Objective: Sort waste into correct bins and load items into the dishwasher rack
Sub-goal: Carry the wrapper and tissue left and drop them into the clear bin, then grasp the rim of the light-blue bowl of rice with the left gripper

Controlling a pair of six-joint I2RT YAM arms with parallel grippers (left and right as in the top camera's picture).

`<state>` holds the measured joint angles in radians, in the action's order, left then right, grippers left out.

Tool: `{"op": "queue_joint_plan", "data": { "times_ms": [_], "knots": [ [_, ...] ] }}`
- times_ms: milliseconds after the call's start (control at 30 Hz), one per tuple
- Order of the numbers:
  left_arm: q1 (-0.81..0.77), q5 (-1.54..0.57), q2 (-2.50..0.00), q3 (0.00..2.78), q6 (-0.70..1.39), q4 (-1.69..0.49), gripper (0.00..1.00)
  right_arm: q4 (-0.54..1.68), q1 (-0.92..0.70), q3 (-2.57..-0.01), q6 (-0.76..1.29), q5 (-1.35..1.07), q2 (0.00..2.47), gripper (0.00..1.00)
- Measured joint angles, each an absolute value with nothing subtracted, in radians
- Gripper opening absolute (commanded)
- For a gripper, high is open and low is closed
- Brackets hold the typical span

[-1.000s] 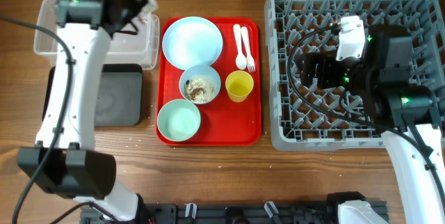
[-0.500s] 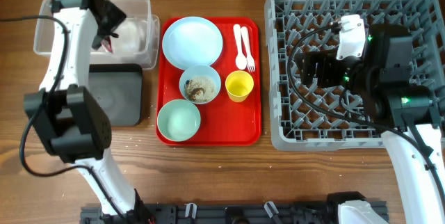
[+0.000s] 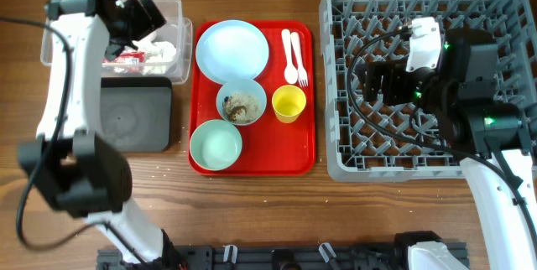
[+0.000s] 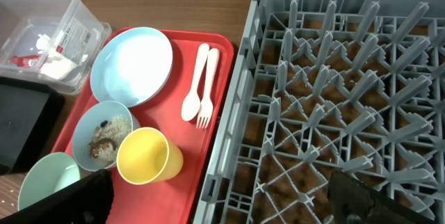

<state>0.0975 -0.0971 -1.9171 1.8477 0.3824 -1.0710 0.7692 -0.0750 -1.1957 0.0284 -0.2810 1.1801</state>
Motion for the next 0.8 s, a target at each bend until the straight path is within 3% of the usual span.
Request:
{"op": "queue_joint_plan", "data": {
  "times_ms": [233,567,800],
  "knots": [
    [-0.068,-0.257,-1.773,1.885,0.278,-1.176,0.97,0.763,-0.075,-1.196,0.028,-0.281,1.180,1.00],
    [-0.360,-0.286,-1.909,1.884,0.260,-1.183,0.85,0.762,-0.075,-1.196,0.028,-0.281,1.180,1.00],
    [-0.463,-0.201,-2.026,1.884,0.411,-1.193,0.68,0.762,-0.075,-1.196,0.028,-0.281,1.181,1.00]
  ]
}}
